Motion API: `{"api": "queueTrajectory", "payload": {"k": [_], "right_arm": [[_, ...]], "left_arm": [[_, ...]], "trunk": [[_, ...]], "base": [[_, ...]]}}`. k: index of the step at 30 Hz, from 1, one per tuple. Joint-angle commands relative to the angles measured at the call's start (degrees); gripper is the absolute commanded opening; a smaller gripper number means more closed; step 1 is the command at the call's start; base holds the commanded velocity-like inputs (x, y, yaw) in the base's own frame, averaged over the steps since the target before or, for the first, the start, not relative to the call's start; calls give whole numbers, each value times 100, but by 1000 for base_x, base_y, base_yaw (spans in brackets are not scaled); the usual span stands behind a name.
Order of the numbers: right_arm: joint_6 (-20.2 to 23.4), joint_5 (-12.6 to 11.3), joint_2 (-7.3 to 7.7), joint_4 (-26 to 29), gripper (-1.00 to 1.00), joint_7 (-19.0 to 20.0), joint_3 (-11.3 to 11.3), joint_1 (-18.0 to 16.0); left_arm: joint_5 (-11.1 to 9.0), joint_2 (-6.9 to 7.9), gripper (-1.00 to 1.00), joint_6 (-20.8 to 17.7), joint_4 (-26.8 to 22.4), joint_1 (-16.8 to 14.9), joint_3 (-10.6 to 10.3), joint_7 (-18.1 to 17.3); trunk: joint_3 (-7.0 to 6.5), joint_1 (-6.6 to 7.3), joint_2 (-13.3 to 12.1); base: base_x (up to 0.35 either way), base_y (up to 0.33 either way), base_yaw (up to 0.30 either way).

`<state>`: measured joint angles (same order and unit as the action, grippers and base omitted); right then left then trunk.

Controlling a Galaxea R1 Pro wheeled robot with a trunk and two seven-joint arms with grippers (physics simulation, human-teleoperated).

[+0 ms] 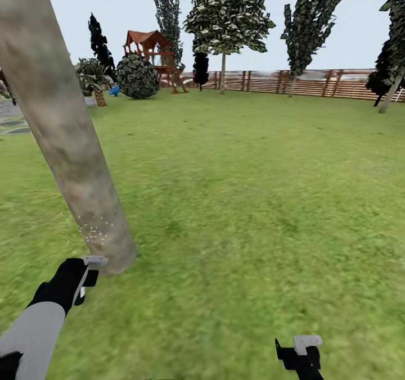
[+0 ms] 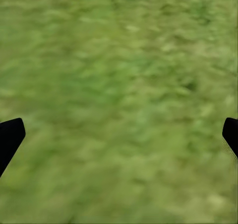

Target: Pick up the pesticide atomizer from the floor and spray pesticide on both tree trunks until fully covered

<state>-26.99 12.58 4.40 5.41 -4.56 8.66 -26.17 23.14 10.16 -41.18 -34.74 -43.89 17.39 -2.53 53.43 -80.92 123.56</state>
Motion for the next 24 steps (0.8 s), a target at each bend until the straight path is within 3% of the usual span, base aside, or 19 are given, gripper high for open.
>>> {"api": "queueTrajectory", "payload": {"k": [1,10,24], "right_arm": [[-17,61,-1,-5,100,-19,39,-3],[-17,61,-6,-10,100,-19,39,-3],[-18,61,-9,-11,100,-10,39,-3]], "left_arm": [[42,-5,-100,-20,-5,-5,19,-29],[33,-14,-100,-22,-6,-5,27,-28],[33,-23,-100,-22,-6,-5,27,-24]], "trunk": [[5,1,2],[5,1,2],[5,1,2]], "base": [[7,-276,276],[82,-277,259],[173,-256,11]]}}
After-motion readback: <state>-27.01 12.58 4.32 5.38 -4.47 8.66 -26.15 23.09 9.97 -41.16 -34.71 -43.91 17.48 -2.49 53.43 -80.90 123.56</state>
